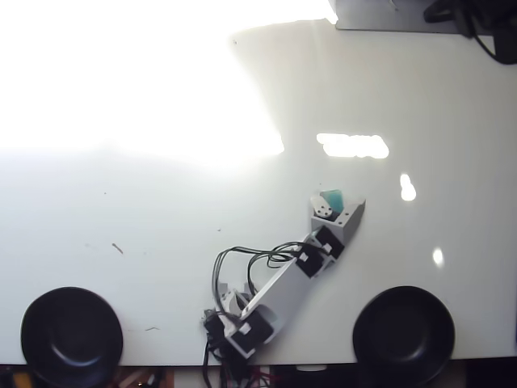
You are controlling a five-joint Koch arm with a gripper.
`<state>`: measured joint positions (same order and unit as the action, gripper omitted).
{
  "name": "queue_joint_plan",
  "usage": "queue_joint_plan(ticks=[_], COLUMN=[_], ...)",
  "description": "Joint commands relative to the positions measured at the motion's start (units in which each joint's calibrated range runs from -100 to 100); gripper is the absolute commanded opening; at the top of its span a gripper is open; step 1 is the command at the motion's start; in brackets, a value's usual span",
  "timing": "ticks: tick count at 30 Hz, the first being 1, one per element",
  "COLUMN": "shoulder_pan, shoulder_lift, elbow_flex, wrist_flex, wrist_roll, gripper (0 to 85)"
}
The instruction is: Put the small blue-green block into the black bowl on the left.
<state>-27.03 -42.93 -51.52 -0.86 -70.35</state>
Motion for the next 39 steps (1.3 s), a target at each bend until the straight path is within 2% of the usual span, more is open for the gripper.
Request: queue_joint_plan(ticks=[1, 7, 12, 16, 17, 25, 39], shoulder_pan=[-0.63, -0.83, -0.54, -0.20, -0.15, 1.81, 13.92], shoulder_lift=[3.45, 7.74, 8.70, 10.52, 10.52, 5.60, -15.83], elbow_flex=[3.00, 1.43, 1.15, 0.97, 0.97, 0.51, -0.69], wrist_flex=[4.15, 4.71, 1.63, 0.66, -0.07, -7.69, -17.66], wrist_roll=[-0.93, -1.12, -1.07, -0.98, -0.88, 4.35, 13.87], gripper=[50.2, 48.6, 42.8, 41.4, 38.4, 11.1, 7.2])
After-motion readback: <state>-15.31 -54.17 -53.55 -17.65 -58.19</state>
